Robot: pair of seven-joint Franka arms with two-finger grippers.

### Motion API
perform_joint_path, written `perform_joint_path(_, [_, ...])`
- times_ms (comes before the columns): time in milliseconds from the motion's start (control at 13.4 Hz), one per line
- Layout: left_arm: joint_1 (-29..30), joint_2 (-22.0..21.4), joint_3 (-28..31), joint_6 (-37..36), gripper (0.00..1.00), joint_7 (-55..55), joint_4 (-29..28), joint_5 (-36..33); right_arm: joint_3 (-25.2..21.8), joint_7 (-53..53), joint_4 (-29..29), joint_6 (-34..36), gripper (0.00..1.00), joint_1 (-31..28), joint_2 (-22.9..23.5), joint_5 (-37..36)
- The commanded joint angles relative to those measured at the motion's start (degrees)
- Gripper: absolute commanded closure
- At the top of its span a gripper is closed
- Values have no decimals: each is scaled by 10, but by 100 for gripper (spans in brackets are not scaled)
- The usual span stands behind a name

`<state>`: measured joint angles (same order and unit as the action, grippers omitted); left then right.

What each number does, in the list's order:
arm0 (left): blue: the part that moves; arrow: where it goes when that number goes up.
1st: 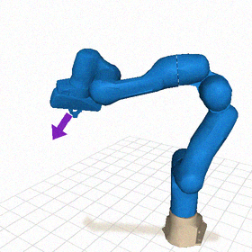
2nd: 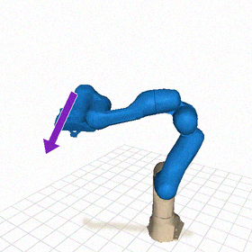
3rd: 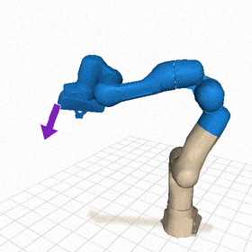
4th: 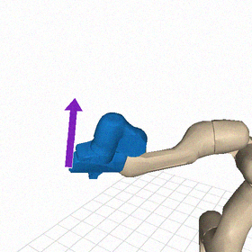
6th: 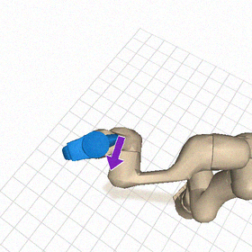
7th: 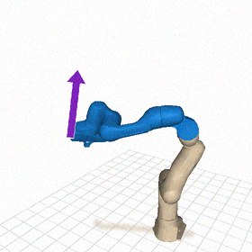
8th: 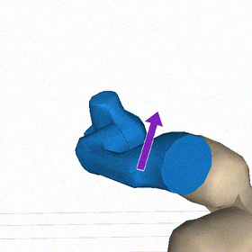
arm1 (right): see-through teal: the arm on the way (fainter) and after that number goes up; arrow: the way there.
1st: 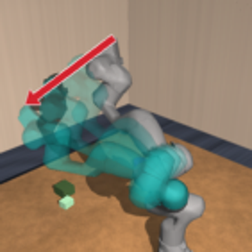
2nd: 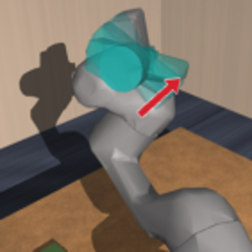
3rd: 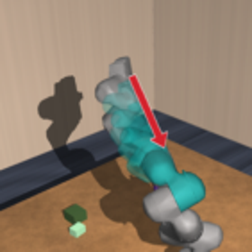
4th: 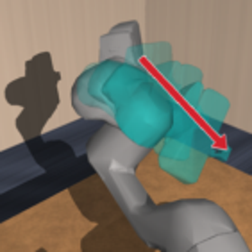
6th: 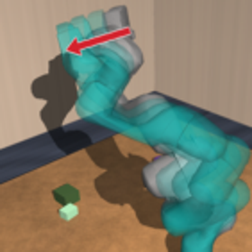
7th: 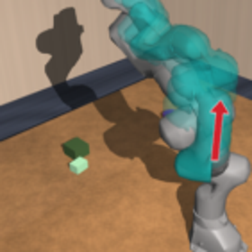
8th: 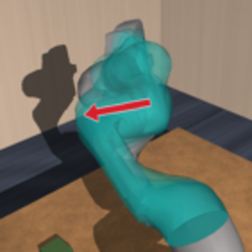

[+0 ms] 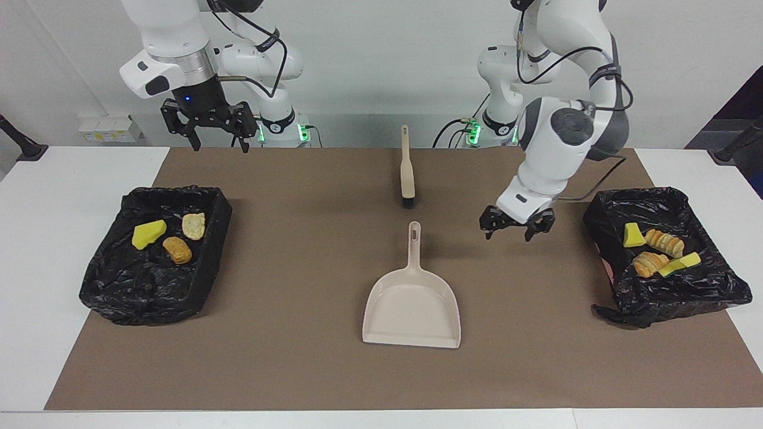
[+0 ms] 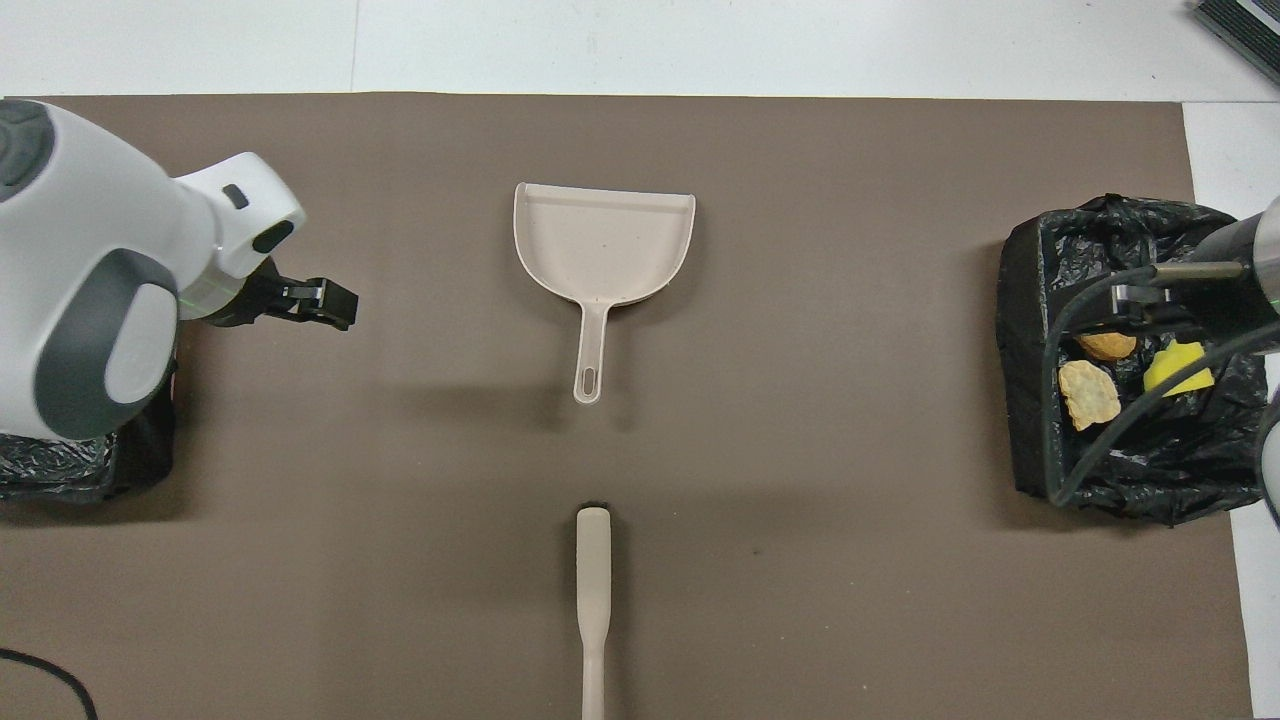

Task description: Sweep and dump trash in bin

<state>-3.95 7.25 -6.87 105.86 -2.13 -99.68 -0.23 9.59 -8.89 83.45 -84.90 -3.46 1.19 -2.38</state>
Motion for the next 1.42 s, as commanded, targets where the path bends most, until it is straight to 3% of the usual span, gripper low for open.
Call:
perform_joint_path(0, [26,-40,-6,-49,0,30,3,3,3,10,14,4,0,-12,-13,4])
perform_joint_path(299, [27,-55,-7,-159,0,30,85,3,3,10,14,4,0,-11,-13,4])
perform_joint_path(598, [28,-69,0,-216,0,30,139,6,3,10,15,4,0,-11,-13,4])
perform_joint_path(1046, [30,-134,10,-246,0,32,135,10,3,10,14,4,0,-12,-13,4])
perform_joint_path(1345, [31,-167,12,-227,0,36,82,23,3,10,14,4,0,-11,-13,4])
